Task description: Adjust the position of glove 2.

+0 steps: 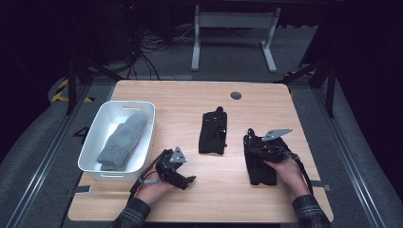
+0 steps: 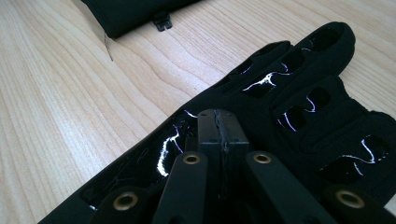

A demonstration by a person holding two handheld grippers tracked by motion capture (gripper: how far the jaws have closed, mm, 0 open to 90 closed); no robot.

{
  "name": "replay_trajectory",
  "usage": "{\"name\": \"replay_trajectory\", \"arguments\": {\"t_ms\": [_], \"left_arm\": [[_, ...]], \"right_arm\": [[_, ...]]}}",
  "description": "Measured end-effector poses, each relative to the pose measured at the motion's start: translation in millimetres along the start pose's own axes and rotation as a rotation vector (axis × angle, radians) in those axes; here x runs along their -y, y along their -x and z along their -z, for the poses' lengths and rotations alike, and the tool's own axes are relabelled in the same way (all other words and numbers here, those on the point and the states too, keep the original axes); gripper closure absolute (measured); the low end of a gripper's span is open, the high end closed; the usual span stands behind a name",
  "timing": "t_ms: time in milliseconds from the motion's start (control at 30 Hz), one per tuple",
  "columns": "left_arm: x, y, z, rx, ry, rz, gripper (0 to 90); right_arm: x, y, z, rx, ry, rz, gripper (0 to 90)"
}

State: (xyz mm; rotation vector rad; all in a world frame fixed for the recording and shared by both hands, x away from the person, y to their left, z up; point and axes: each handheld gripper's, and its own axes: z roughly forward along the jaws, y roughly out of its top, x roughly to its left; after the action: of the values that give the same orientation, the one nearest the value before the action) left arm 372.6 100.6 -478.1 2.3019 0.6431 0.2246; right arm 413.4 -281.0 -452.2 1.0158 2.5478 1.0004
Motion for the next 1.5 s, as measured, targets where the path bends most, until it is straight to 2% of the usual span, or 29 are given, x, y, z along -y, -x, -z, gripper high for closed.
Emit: {"name": "replay_trajectory", "arguments": {"t_ms": [200,467,800,933,1000,1100,1133,1333,1400,1500], "left_arm": [[0.0,0.0,0.0,0.000,0.000,0.000,2.2],[0.0,0.1,0.0,0.001,0.000,0.002,2.2],[0.0,0.1,0.0,0.001,0.000,0.002,2.2],[0.0,-0.1,0.1,0.002,0.000,0.000,2.2],[0.0,-0.1,0.0,0.001,0.000,0.000,2.2],[0.0,0.1,0.0,0.001,0.000,0.002,2.2],[0.0,0.1,0.0,0.001,0.000,0.002,2.2],[0.0,0.0,0.0,0.000,0.000,0.000,2.2],[0.0,0.0,0.0,0.000,0.000,0.000,2.2],[0.0,0.1,-0.1,-0.001,0.001,0.001,2.2]], "right_arm": [[3.5,-9.2,1.2,-0.012,0.007,-0.008,90.0],[8.3,-41.1,5.0,-0.016,-0.020,0.021,90.0],[11.7,-78.8,7.6,-0.001,-0.048,0.029,90.0],[11.9,-86.4,8.1,0.003,-0.056,0.046,90.0],[11.6,-85.1,8.2,-0.006,-0.051,0.051,90.0],[10.5,-80.8,12.5,-0.010,-0.016,0.061,89.3],[9.7,-78.7,15.9,-0.004,0.001,0.063,83.9],[16.6,-54.3,33.8,0.045,0.062,0.012,66.9],[22.4,-44.0,39.4,0.072,0.075,0.001,57.0],[33.0,-26.7,45.2,0.123,0.081,-0.022,48.1]]}}
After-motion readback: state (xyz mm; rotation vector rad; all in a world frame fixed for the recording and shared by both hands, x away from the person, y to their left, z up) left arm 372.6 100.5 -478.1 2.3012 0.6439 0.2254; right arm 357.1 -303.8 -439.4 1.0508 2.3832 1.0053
